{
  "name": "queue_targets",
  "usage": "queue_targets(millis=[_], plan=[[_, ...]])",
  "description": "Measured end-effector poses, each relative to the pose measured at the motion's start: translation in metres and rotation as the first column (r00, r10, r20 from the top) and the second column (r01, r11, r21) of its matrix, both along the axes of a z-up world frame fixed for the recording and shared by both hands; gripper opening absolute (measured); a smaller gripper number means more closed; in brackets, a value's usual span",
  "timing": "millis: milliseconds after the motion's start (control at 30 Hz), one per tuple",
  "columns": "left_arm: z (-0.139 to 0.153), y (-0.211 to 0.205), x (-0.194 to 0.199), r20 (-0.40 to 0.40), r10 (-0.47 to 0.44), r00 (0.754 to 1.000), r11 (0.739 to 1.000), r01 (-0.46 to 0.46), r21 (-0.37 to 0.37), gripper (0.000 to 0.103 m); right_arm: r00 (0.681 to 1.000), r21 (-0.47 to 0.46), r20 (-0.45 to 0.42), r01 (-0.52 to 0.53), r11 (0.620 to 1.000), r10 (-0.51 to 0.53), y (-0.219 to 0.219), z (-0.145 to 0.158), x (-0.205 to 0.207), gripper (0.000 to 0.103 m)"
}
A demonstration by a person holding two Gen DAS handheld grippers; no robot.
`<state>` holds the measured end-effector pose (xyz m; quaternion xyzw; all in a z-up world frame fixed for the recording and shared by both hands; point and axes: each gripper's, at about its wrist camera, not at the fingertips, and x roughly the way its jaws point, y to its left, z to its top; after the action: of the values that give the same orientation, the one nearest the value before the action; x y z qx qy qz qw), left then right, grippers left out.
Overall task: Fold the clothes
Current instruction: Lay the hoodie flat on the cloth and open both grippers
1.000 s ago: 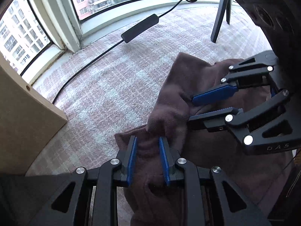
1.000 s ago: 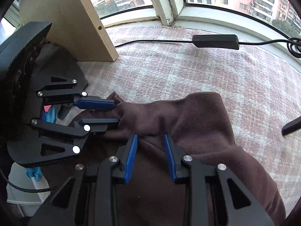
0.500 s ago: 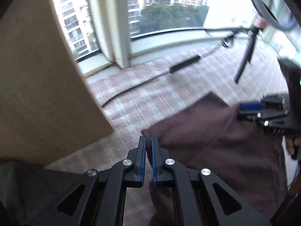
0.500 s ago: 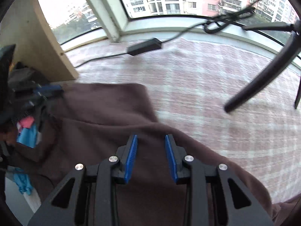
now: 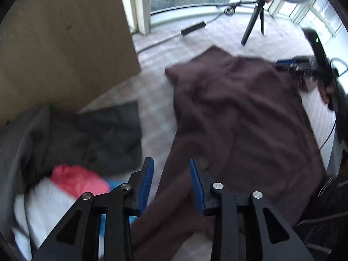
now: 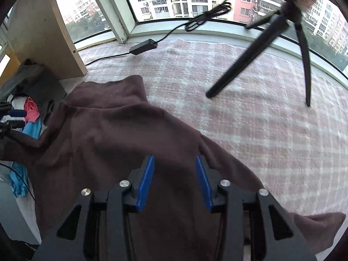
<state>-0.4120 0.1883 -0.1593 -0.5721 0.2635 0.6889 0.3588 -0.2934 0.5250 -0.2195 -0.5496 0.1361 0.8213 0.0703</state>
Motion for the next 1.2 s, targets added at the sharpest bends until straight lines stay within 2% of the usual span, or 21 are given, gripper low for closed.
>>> queue_targets(millis=[67,200,267,333,367,400,533,567,633,700,833,867,933,1033,1133,1200], plan=[[-0.004,-0.014,0.005,0.012,0.009,1.000,0.999,-0.009,-0.047,0.040,0.999,-0.001,0.018,0.028,1.000,-0.028,0.006,-0.002,0.016,0.040],[-0.019,-0.017,0.011,0.017,-0.046,0.999,0.989,0.048,-0.137,0.041,0.997,-0.036,0.045,0.071,0.997,-0.069,0.012,-0.009,0.034,0.040],[-0.033,-0.017,0.006,0.057,-0.037,0.998,0.986,0.046,-0.162,0.041,0.997,-0.032,0.046,0.067,0.997,-0.065,0.009,-0.008,0.038,0.040],[-0.043,-0.019,0.002,0.076,-0.009,0.997,0.982,0.023,-0.187,0.029,0.998,-0.024,0.048,0.053,0.998,-0.052,0.004,-0.008,0.040,0.040],[-0.046,-0.021,0.001,0.079,0.011,0.997,0.980,0.005,-0.197,0.007,0.998,-0.016,0.052,0.041,0.999,-0.040,0.002,-0.009,0.039,0.040],[-0.046,-0.024,0.000,0.066,0.029,0.997,0.980,-0.016,-0.197,0.004,0.997,-0.002,0.062,0.035,0.999,-0.035,0.001,-0.011,0.039,0.040],[-0.032,-0.050,-0.012,-0.062,0.144,0.988,0.968,-0.154,-0.200,0.007,0.991,0.036,0.121,0.050,0.998,-0.054,0.008,-0.028,0.037,0.040],[-0.032,-0.058,-0.018,-0.060,0.190,0.980,0.962,-0.198,-0.189,0.011,0.989,0.031,0.134,0.057,0.998,-0.061,0.010,-0.033,0.037,0.040],[-0.037,-0.066,-0.023,-0.028,0.224,0.974,0.957,-0.226,-0.182,0.015,0.985,0.041,0.159,0.053,0.998,-0.059,0.010,-0.041,0.035,0.040],[-0.033,-0.061,-0.018,-0.058,0.198,0.978,0.961,-0.206,-0.186,0.022,0.984,0.072,0.175,0.029,0.997,-0.041,0.005,-0.044,0.031,0.042],[-0.004,-0.055,-0.009,-0.131,0.153,0.980,0.972,-0.173,-0.157,0.035,0.978,0.105,0.207,-0.003,0.994,-0.019,-0.001,-0.044,0.026,0.043],[0.004,-0.054,-0.008,-0.156,0.156,0.975,0.971,-0.180,-0.154,0.035,0.978,0.107,0.210,-0.007,0.994,-0.016,-0.001,-0.043,0.026,0.043],[0.027,-0.050,-0.008,-0.186,0.183,0.965,0.975,-0.202,-0.093,0.033,0.979,0.102,0.205,-0.002,0.995,-0.019,-0.001,-0.042,0.027,0.043],[0.039,-0.019,0.000,-0.098,0.150,0.984,0.987,-0.143,0.076,0.033,0.984,0.108,0.172,0.017,0.994,-0.036,-0.002,-0.034,0.029,0.043],[0.013,0.022,0.004,-0.002,0.075,0.997,0.989,-0.075,0.129,0.030,0.992,0.106,0.129,-0.005,0.994,-0.009,-0.011,-0.024,0.027,0.043],[-0.007,0.039,-0.001,0.052,0.068,0.996,0.986,-0.076,0.151,0.018,0.993,0.111,0.121,-0.022,0.994,0.009,-0.016,-0.023,0.024,0.043]])
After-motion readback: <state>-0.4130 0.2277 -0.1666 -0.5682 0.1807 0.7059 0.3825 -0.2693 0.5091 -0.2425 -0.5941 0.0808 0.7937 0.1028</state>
